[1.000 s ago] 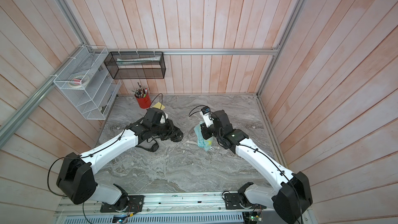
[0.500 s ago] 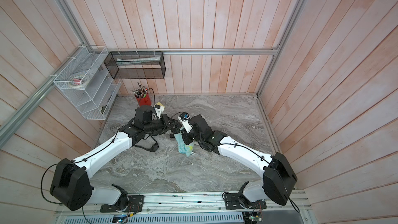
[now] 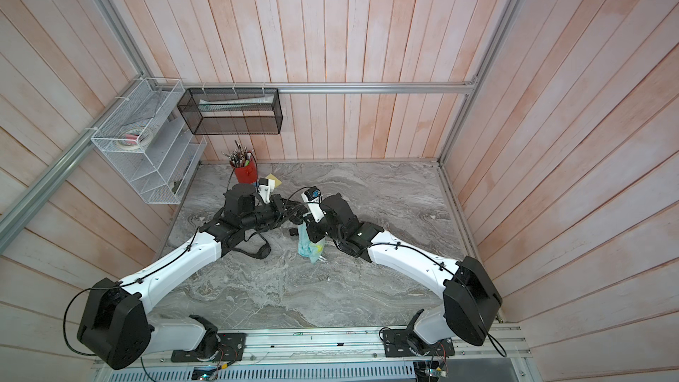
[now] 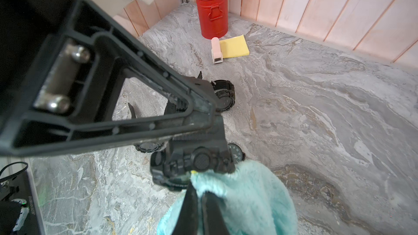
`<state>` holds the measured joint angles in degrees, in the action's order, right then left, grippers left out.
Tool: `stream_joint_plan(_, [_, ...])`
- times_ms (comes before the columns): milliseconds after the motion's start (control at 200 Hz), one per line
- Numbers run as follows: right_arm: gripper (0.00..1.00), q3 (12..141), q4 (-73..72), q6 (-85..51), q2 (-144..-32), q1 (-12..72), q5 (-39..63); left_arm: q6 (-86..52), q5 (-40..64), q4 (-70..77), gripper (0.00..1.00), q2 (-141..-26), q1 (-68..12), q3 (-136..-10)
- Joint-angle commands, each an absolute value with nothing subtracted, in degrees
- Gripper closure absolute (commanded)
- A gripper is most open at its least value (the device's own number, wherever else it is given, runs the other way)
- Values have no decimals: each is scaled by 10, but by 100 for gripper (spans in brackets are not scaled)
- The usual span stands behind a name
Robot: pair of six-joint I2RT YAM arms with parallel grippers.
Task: Wipe the watch dial
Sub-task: Wipe the dirt from the watch dial.
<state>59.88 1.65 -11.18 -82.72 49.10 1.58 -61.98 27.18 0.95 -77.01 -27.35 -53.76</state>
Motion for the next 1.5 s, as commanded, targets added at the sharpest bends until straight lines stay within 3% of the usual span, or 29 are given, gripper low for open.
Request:
stream_joint_plan(0, [100,616,-32,-133,-822,491,-28,-628,301,18,100,-750,-297,-529])
stream_joint_plan(300, [100,593,-34,-157,-793,491,-70,-622,288,-3,100,-739,-299,-536])
stream_joint_plan(625, [100,610,-50,-111,-802,523,37,-621,271,-9,100,-742,-300,-539])
stream_joint_plan(950, [100,625,-46,-90,-810,552,20,-616,265,-17,100,-744,-300,-541])
stream_joint_plan(1135, [100,642,-5,-151,-820,514,-65,-616,271,-16,100,-736,-300,-536])
stream_joint_plan(1495, [100,646,41,-200,-856,469,-42,-617,282,-12,100,-742,-301,-535])
